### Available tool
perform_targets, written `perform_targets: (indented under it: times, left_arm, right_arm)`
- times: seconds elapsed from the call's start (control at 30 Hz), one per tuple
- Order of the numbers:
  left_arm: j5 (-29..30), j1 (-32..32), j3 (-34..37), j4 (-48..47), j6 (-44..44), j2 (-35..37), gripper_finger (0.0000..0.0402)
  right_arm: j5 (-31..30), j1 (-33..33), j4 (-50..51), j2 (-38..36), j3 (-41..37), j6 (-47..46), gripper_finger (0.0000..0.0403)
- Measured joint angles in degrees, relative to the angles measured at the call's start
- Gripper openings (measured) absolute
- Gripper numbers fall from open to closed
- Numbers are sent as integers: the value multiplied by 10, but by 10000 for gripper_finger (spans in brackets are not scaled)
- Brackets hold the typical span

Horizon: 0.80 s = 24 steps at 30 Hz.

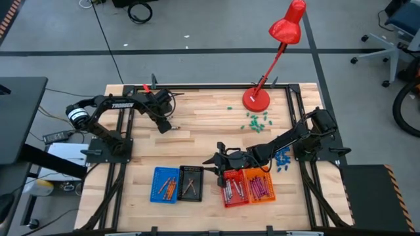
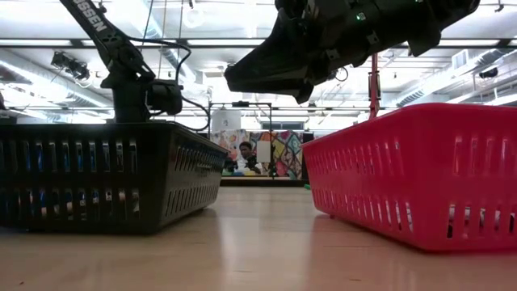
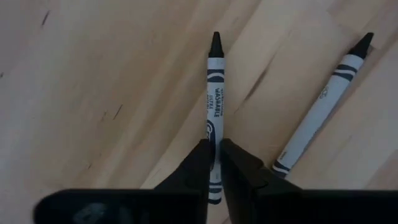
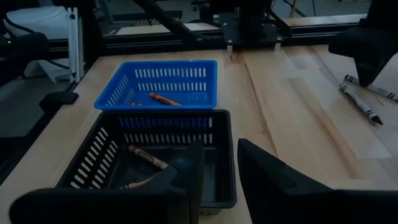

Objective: Sort crayons
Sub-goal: Put the black crayon into the red basket

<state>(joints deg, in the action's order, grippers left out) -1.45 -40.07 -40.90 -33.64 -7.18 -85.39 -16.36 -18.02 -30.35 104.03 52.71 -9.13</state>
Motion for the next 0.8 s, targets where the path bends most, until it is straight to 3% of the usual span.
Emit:
perform_targets:
  times: [0.17,0.53,0.8]
  left_arm:
    - [-2,0,19,14,-1,4,13]
    - [4,1,20,14,3,5,16]
    - [13,29,-13,2,3,57,6]
  right_arm:
    - [0,0,0,0,0,0,102]
    - [0,0,1,0,0,-1,102]
    - [-3,0,3,0,0,-1,102]
